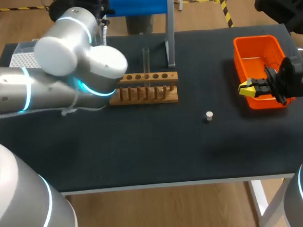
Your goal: Invert the test tube, pick up the pipette, mount the tip to pipette, aspirate from beaker and dispense into the tube, eject the tip, return the pipette, and cap with the stopper.
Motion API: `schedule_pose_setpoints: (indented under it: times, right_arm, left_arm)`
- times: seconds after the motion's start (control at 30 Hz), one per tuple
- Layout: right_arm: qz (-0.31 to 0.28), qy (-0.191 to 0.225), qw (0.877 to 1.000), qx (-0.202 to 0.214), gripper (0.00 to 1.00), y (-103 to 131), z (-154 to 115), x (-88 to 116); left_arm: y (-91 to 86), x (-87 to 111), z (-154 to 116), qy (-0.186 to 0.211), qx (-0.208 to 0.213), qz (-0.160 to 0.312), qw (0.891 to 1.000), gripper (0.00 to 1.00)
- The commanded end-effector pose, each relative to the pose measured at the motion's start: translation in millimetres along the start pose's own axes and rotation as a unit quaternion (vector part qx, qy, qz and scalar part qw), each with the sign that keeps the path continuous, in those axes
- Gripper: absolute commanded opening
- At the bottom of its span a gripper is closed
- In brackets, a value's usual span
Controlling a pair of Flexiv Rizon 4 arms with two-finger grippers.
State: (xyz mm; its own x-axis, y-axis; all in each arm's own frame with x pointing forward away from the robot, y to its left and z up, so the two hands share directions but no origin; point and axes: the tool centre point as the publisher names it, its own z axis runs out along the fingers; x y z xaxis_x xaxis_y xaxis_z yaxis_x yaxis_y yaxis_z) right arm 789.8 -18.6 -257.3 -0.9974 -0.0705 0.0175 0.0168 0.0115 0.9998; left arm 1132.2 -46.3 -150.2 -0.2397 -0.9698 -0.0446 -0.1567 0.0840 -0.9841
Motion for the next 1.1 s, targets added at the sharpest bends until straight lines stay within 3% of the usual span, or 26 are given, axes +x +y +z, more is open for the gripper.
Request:
schedule_pose_setpoints:
  times: [0.03,0.23,0.4,1.0,1.1]
  right_arm:
    - [0.0,0.0,1.0,0.001,0.0,0,0,1]
    - [0.0,0.0,1.0,0.001,0.0,0,0,1]
    - [0.0,0.0,1.0,0.001,0.0,0,0,1]
    - [0.0,0.0,1.0,0.001,0.0,0,0,1]
    - [0.0,0.0,1.0,0.001,0.0,0,0,1]
  left_arm:
    - [-8.9,-8.2,-43,0.095,-0.013,0.005,0.995,0.0]
    - [-12.6,-1.4,-74,0.165,-0.001,0.019,0.986,0.0]
    - [-17.6,3.9,-101,0.258,0.004,0.013,0.966,0.0]
    - [-17.6,3.9,-101,0.258,0.004,0.013,0.966,0.0]
    - [-24.2,6.2,-121,0.297,0.023,0.025,0.954,0.0]
